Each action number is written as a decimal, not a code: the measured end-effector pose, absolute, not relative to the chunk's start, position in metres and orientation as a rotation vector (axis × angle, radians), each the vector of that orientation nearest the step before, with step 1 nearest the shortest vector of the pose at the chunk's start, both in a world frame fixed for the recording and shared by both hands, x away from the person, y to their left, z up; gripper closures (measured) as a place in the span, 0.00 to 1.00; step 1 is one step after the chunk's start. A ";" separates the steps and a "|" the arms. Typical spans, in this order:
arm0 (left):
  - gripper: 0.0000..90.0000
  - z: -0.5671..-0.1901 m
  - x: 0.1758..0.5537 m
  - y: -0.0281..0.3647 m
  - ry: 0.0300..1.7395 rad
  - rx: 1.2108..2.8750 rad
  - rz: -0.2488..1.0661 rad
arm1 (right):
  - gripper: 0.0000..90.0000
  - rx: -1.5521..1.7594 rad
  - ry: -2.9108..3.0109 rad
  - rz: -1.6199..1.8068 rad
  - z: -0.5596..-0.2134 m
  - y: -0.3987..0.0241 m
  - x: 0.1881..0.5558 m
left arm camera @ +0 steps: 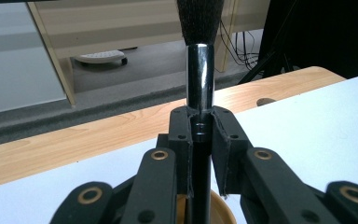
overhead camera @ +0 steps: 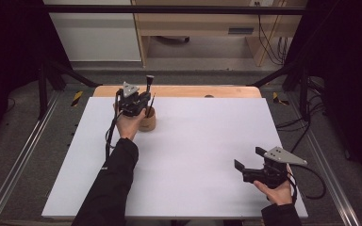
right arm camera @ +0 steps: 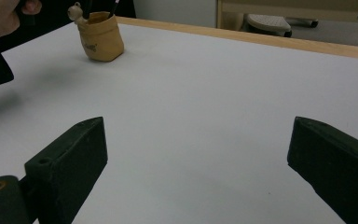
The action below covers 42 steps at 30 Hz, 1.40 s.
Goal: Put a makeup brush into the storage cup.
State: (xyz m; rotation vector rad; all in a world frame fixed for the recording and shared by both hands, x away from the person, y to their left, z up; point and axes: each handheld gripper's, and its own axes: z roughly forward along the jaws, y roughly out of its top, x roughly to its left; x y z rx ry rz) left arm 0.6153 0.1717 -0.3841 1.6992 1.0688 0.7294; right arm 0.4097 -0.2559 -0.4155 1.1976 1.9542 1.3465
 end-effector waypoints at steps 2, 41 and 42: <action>0.87 -0.386 0.616 0.171 1.069 1.697 0.727 | 0.06 1.201 1.954 1.345 -0.416 -0.256 0.410; 0.87 -0.421 0.612 0.174 1.103 1.783 0.697 | 0.06 1.191 1.963 1.347 -0.416 -0.253 0.410; 0.87 -0.421 0.612 0.174 1.100 1.794 0.695 | 0.06 1.193 1.960 1.347 -0.416 -0.253 0.410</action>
